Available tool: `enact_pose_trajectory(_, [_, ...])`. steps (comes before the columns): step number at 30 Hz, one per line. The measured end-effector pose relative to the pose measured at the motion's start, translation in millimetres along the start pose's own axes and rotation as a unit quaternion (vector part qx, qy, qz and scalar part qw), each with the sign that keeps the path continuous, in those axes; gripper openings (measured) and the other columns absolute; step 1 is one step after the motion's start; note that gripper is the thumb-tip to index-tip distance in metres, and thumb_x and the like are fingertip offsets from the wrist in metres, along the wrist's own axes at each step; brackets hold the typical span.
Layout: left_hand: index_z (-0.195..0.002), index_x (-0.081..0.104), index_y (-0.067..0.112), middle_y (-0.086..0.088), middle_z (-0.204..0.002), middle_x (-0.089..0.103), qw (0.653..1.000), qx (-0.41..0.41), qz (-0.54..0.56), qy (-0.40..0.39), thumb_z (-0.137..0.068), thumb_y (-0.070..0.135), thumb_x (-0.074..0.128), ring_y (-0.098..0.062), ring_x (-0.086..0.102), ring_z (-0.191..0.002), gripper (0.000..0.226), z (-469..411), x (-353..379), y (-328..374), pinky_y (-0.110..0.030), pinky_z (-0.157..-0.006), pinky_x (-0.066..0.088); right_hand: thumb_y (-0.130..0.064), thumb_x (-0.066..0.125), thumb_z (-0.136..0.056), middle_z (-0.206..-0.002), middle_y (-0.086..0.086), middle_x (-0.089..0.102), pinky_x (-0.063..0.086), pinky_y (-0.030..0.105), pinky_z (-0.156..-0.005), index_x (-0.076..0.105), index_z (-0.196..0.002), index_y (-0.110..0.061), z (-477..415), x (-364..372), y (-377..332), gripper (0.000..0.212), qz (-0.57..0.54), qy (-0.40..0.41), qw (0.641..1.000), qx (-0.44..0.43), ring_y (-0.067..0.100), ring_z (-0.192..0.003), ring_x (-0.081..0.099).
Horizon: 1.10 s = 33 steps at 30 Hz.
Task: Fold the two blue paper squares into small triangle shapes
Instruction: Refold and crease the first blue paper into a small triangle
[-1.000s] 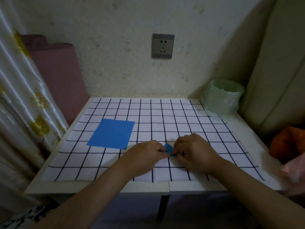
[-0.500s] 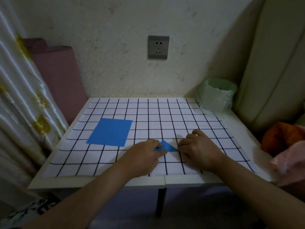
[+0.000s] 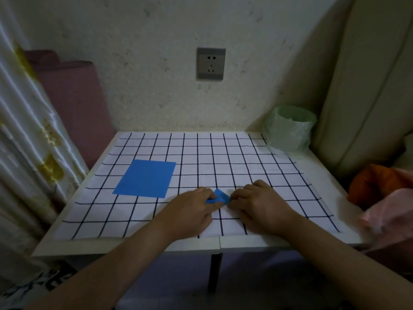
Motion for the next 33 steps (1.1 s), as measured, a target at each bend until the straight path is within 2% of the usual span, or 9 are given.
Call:
enact_pose_trajectory(4, [-0.133, 0.061, 0.018, -0.006, -0.123, 0.060, 1.000, 0.001, 0.003, -0.009, -0.095, 0.022, 0.053, -0.017, 0.059, -0.106, 0.039, 0, 4, -3, -0.025, -0.080, 0.049, -0.028, 0.054, -0.090, -0.105, -0.011, 0.072, 0.047, 0.034, -0.078, 0.074, -0.105, -0.027, 6, -4, 11, 0.025, -0.010, 0.011, 1.000, 0.025, 0.012, -0.088, 0.064])
enact_pose_trajectory(7, [-0.132, 0.062, 0.018, -0.006, -0.126, 0.059, 1.000, 0.002, 0.000, -0.009, -0.094, 0.022, 0.054, -0.018, 0.059, -0.108, 0.039, 1, 5, -5, -0.026, -0.080, 0.049, -0.027, 0.056, -0.091, -0.106, -0.012, 0.072, 0.047, 0.033, -0.080, 0.075, -0.101, -0.027, 9, -7, 12, 0.022, 0.011, -0.002, 1.000, 0.004, 0.010, -0.084, 0.064])
enact_pose_trajectory(12, [-0.132, 0.061, 0.022, -0.003, -0.130, 0.052, 1.000, 0.002, -0.003, 0.007, -0.093, 0.024, 0.049, -0.016, 0.050, -0.116, 0.040, 3, 5, -6, -0.028, -0.085, 0.046, -0.028, 0.043, -0.095, -0.096, -0.005, 0.071, 0.042, 0.034, -0.090, 0.073, -0.097, -0.023, 6, -8, 10, 0.031, 0.033, 0.000, 0.998, 0.061, 0.014, -0.084, 0.062])
enact_pose_trajectory(14, [-0.135, 0.058, 0.024, 0.000, -0.125, 0.051, 1.000, -0.003, 0.003, 0.005, -0.095, 0.027, 0.045, -0.013, 0.048, -0.111, 0.041, 4, 6, -7, -0.026, -0.083, 0.044, -0.024, 0.051, -0.091, -0.107, 0.002, 0.071, 0.044, 0.034, -0.098, 0.072, -0.105, -0.019, 3, -11, 4, 0.026, -0.003, 0.029, 0.996, 0.079, 0.019, -0.096, 0.065])
enact_pose_trajectory(16, [-0.132, 0.060, 0.024, 0.001, -0.123, 0.052, 1.000, -0.004, 0.008, 0.004, -0.096, 0.029, 0.045, -0.012, 0.049, -0.107, 0.039, 4, 6, -7, -0.024, -0.082, 0.045, -0.018, 0.058, -0.089, -0.125, 0.006, 0.066, 0.043, 0.031, -0.104, 0.068, -0.120, -0.014, -3, -10, -7, 0.033, -0.062, 0.029, 0.995, 0.068, 0.020, -0.111, 0.062])
enact_pose_trajectory(19, [-0.121, 0.068, 0.020, 0.001, -0.120, 0.057, 1.000, -0.005, 0.023, 0.007, -0.093, 0.029, 0.047, -0.011, 0.055, -0.103, 0.036, 6, 0, -9, -0.031, -0.076, 0.053, -0.014, 0.055, -0.090, -0.122, 0.006, 0.067, 0.050, 0.031, -0.095, 0.069, -0.117, -0.010, -12, -3, -22, 0.031, -0.119, -0.004, 0.992, 0.029, 0.021, -0.104, 0.063])
enact_pose_trajectory(24, [-0.122, 0.068, 0.017, 0.001, -0.116, 0.060, 0.999, -0.001, 0.031, 0.017, -0.092, 0.027, 0.047, -0.011, 0.058, -0.097, 0.038, 8, -4, -7, -0.025, -0.071, 0.052, -0.022, 0.047, -0.093, -0.103, 0.000, 0.069, 0.049, 0.037, -0.076, 0.073, -0.107, -0.016, -16, 1, -23, 0.030, -0.077, -0.002, 0.997, 0.012, 0.019, -0.079, 0.061])
enact_pose_trajectory(29, [-0.109, 0.073, 0.014, 0.001, -0.107, 0.061, 0.999, -0.016, 0.019, 0.023, -0.090, 0.027, 0.046, -0.013, 0.059, -0.089, 0.035, 12, -8, -11, -0.029, -0.064, 0.053, -0.028, 0.042, -0.094, -0.105, -0.001, 0.071, 0.048, 0.031, -0.076, 0.073, -0.102, -0.019, -20, 0, -23, 0.033, -0.055, -0.001, 0.998, 0.004, 0.017, -0.075, 0.063])
enact_pose_trajectory(33, [-0.099, 0.077, 0.012, 0.002, -0.101, 0.069, 0.998, -0.034, 0.026, 0.052, -0.083, 0.017, 0.063, -0.009, 0.063, -0.087, 0.022, 26, -17, -17, -0.025, -0.065, 0.056, -0.024, 0.050, -0.093, -0.105, 0.001, 0.072, 0.053, 0.031, -0.075, 0.076, -0.100, -0.015, -21, -4, -26, 0.028, -0.078, 0.003, 0.997, 0.006, 0.018, -0.077, 0.067])
Point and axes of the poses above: each hand's wrist, its own z-axis away from the middle knuckle, its own x-axis out of the palm, y = z × x, the point moved 6 cm from there along -z, towards the middle knuckle
